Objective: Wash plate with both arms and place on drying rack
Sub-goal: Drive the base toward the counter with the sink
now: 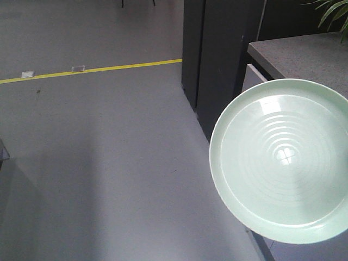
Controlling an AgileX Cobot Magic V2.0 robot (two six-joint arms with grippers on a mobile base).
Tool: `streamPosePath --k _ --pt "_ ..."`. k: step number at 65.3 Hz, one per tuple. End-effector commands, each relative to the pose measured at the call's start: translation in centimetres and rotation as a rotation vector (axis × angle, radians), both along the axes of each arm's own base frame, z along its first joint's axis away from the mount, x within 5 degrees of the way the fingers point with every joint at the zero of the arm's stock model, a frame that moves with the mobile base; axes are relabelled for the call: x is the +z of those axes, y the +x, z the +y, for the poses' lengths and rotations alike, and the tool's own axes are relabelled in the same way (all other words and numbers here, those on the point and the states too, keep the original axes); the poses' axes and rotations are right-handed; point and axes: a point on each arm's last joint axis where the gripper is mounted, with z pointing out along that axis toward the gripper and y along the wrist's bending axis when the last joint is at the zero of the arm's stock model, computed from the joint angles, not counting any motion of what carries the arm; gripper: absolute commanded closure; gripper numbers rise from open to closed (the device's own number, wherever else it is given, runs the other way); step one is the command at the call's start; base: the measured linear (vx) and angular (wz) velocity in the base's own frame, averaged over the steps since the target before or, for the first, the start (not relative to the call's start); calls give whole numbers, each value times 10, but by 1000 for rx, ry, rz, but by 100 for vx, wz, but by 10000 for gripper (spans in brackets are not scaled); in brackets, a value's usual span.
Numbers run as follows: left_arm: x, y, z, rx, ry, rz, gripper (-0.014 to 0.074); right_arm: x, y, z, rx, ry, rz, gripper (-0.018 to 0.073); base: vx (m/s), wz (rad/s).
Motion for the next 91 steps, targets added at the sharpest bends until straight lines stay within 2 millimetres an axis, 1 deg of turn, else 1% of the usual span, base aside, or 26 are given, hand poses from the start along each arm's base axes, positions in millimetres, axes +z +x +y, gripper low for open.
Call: streamPosePath --k 1,91 --pt "0 0 0 -5 -6 -68 603 13 2 -1 -25 23 -83 563 19 -30" --pt "0 0 0 -5 -6 -68 603 13 2 -1 -25 23 -83 563 12 -37"
